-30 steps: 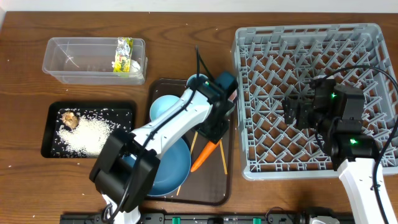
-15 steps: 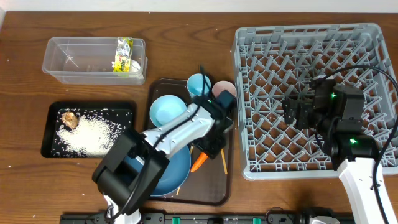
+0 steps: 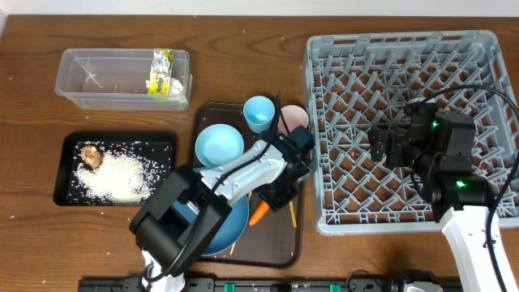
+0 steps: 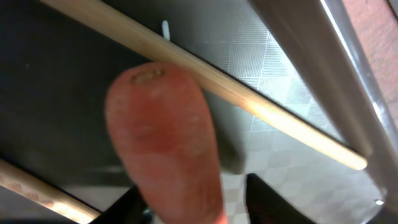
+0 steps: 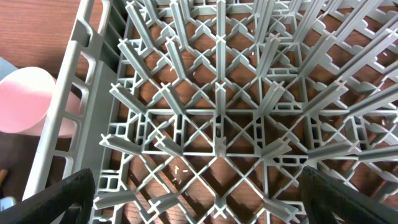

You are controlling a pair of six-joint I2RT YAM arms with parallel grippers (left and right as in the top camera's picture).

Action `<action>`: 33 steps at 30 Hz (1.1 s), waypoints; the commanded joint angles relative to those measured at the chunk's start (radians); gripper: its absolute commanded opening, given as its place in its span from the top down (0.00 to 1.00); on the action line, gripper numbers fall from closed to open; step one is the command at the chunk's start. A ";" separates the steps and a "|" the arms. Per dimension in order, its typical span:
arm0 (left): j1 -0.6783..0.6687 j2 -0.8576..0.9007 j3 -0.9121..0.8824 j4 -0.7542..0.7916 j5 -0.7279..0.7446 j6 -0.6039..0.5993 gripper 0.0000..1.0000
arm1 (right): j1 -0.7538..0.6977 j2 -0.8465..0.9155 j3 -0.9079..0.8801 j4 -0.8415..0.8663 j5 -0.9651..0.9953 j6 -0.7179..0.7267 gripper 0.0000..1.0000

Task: Sort waste into correct bins and load items into the dishwasher rack
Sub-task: 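Lower the left gripper onto the carrot and grasp it, then carry the carrot left and drop it onto the black tray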

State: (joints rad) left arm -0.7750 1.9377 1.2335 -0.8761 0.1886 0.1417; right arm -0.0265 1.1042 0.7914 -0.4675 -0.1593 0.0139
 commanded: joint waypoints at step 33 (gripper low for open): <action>0.441 -0.116 0.409 -0.310 -0.177 -0.153 0.94 | 0.007 0.002 0.016 0.000 0.006 -0.011 0.01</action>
State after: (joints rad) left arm -0.4522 1.8492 1.6257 -1.1908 0.0662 0.0593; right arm -0.0265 1.1042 0.7914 -0.4690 -0.1593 0.0139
